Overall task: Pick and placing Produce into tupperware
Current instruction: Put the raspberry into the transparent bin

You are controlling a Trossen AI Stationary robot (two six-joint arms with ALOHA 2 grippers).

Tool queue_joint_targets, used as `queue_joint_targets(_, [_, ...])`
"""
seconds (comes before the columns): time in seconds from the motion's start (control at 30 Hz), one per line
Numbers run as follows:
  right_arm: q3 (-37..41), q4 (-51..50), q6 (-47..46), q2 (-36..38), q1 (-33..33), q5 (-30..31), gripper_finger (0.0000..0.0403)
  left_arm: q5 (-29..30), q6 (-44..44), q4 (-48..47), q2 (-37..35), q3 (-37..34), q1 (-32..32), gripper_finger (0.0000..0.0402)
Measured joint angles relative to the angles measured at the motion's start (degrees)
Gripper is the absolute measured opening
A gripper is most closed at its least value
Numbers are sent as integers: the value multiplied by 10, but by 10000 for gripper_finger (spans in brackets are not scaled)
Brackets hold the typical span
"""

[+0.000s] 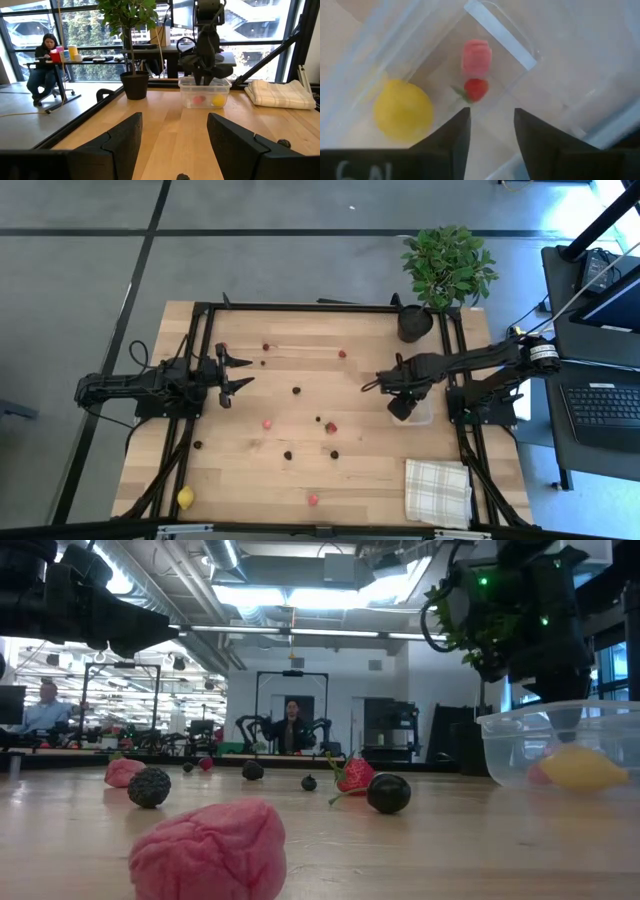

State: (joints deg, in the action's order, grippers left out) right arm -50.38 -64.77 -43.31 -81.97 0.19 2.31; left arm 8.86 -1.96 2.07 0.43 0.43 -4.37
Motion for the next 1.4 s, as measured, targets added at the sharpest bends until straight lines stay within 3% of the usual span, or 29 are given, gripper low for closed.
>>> queue_joint_targets(0.27, [-101,-38,48,0,0,72,163,0,0,0,0,0,0,218])
queue_joint_targets(0.53, [-154,139,225,0,-4,195,163,0,0,0,0,0,0,218])
queue_joint_targets(0.9, [-149,462,362,-54,-58,201,163,0,0,0,0,0,0,218])
queue_joint_targets(1.17, [-149,549,369,-163,-93,201,163,0,0,0,0,0,0,218])
queue_joint_targets(1.4, [-149,566,382,-225,-113,200,163,-25,3,-4,0,0,0,218])
